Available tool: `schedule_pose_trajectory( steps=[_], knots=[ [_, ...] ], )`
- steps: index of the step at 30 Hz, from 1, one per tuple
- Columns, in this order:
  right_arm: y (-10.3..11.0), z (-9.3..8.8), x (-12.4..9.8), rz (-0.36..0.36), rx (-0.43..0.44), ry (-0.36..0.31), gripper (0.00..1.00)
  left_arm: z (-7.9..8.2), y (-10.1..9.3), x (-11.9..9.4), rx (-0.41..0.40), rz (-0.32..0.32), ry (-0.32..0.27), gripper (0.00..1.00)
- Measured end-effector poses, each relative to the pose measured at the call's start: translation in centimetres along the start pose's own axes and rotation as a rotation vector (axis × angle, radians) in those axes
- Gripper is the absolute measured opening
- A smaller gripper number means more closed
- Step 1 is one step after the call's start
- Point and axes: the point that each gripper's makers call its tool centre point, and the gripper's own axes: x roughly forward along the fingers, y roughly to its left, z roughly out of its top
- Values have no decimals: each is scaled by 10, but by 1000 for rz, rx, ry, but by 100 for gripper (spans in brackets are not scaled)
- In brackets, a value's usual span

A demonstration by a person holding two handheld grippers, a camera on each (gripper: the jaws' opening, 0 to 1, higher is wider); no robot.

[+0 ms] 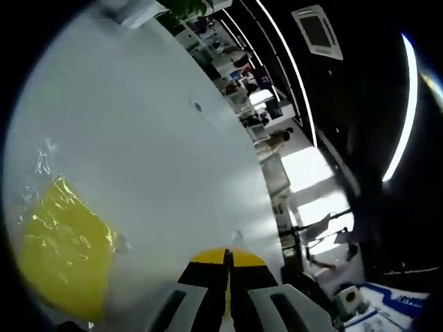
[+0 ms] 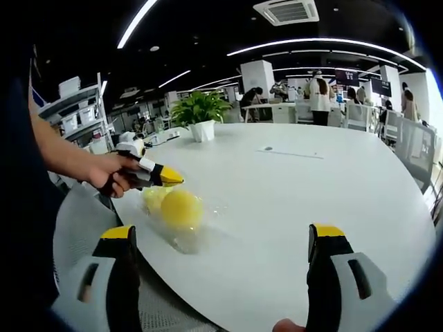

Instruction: Compare the silicone blocks by pressing each to a similar depth, holding the contact briefly, and releasing to observe deformation and rebound differences across the visible hardness samples.

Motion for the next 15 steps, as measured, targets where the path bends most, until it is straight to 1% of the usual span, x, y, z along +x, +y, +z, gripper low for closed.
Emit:
schedule_pose_trajectory(
  steps=[1, 3, 6, 8, 12, 13, 15],
  knots=[
    [0, 0, 0, 0, 1, -1, 97, 0, 0, 2, 4, -5, 1, 0],
    [0, 0, 0, 0, 4, 0, 96, -2, 4, 5, 16, 12, 10, 0],
    [-1, -2, 1, 0, 7, 2, 96, -5, 7, 8, 62, 33, 30, 0],
    [-1, -3, 1, -1, 10, 4, 97, -6, 10, 9, 69, 47, 35, 0],
    [-4, -4, 2, -8, 17, 3, 96, -4, 24, 12, 97, 100, 47, 0],
    [-4, -3, 3, -9, 18, 4, 96, -4, 29, 11, 137, 125, 60, 0],
    [-4, -2, 3, -11, 21, 3, 97, -2, 30, 13, 166, 142, 69, 0]
  ],
)
